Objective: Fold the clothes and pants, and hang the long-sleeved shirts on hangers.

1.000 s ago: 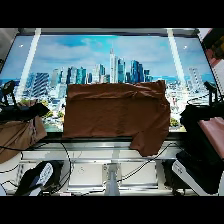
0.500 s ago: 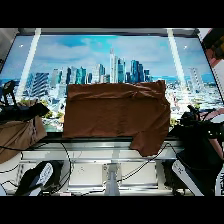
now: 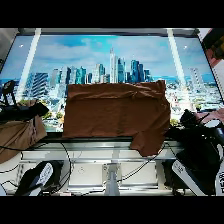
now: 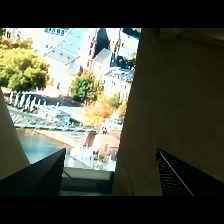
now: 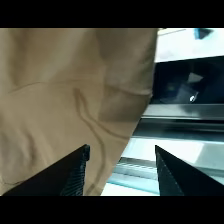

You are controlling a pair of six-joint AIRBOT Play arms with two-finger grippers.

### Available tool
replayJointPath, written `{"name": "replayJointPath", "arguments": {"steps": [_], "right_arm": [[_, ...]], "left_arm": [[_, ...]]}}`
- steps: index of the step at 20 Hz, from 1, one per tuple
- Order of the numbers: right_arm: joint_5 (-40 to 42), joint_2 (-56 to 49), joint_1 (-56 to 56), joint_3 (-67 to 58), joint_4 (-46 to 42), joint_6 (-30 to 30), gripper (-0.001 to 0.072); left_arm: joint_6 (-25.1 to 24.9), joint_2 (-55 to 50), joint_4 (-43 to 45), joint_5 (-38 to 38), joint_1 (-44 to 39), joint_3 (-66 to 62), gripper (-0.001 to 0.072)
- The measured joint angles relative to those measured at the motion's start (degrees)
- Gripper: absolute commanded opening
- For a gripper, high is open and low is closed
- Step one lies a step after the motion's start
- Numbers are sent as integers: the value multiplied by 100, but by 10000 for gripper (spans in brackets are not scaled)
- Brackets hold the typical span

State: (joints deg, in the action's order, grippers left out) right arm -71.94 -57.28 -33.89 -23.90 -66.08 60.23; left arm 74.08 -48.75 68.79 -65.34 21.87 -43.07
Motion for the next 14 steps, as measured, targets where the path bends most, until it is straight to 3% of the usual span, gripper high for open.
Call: {"name": "replayJointPath", "arguments": {"steps": [11, 13, 14], "right_arm": [[-35, -656, -7, 125, 697, -728, 403], [-42, -678, -7, 129, 730, -885, 326], [-39, -691, -7, 131, 723, -944, 326]], "left_arm": [[0, 0, -4, 0, 0, 0, 617], [0, 0, -4, 0, 0, 0, 617], [0, 2, -7, 0, 0, 0, 617]]}}
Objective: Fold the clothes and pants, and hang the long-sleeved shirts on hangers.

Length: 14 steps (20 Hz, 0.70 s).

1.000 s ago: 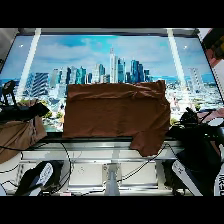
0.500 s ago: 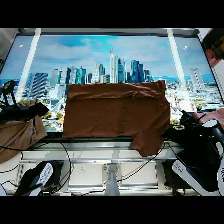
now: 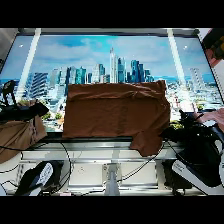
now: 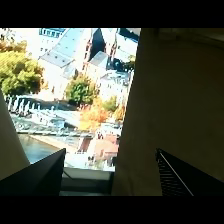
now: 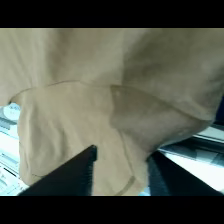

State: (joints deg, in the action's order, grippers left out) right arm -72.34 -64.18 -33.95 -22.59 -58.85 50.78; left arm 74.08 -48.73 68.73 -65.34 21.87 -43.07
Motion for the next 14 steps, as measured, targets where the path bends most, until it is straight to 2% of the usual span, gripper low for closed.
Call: {"name": "replayJointPath", "arguments": {"steps": [5, 14], "right_arm": [[-146, -11, 7, -7, -83, -258, 343], [-330, -42, 7, -42, -63, -308, 337]], "left_arm": [[0, -2, 0, 0, 2, 0, 617], [2, -2, 2, 0, 0, 0, 617]]}}
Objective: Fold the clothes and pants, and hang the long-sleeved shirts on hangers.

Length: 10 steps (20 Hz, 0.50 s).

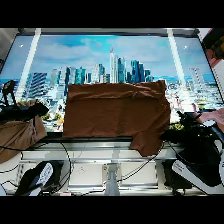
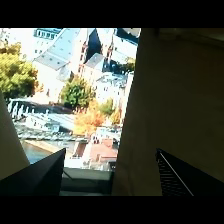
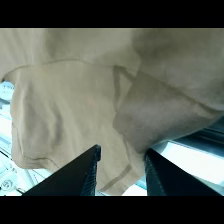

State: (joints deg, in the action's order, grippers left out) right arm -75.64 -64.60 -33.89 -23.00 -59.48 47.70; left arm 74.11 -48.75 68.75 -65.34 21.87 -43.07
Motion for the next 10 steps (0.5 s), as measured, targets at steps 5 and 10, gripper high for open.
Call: {"name": "replayJointPath", "arguments": {"steps": [5, 10], "right_arm": [[-297, -17, 0, -149, -413, 55, 326], [-269, -22, 0, -107, -348, 74, 310]], "left_arm": [[0, 0, 0, 2, 0, 0, 617], [0, 2, -2, 2, 0, 0, 617]]}}
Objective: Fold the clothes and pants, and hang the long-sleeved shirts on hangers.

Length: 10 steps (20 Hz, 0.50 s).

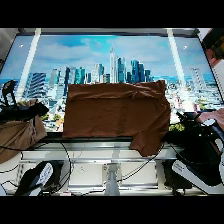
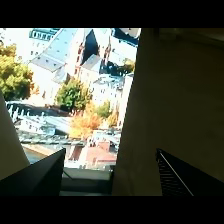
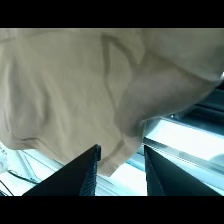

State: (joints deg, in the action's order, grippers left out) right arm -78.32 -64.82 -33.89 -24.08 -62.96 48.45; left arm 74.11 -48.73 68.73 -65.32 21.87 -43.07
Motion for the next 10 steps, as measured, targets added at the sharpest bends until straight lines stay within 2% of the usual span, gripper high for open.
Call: {"name": "replayJointPath", "arguments": {"steps": [4, 10], "right_arm": [[155, 0, 0, 37, 332, -96, 310], [127, 2, 190, 63, -142, -122, 310]], "left_arm": [[0, -2, 2, 0, 0, 0, 617], [0, -2, 2, 0, 0, 0, 617]]}}
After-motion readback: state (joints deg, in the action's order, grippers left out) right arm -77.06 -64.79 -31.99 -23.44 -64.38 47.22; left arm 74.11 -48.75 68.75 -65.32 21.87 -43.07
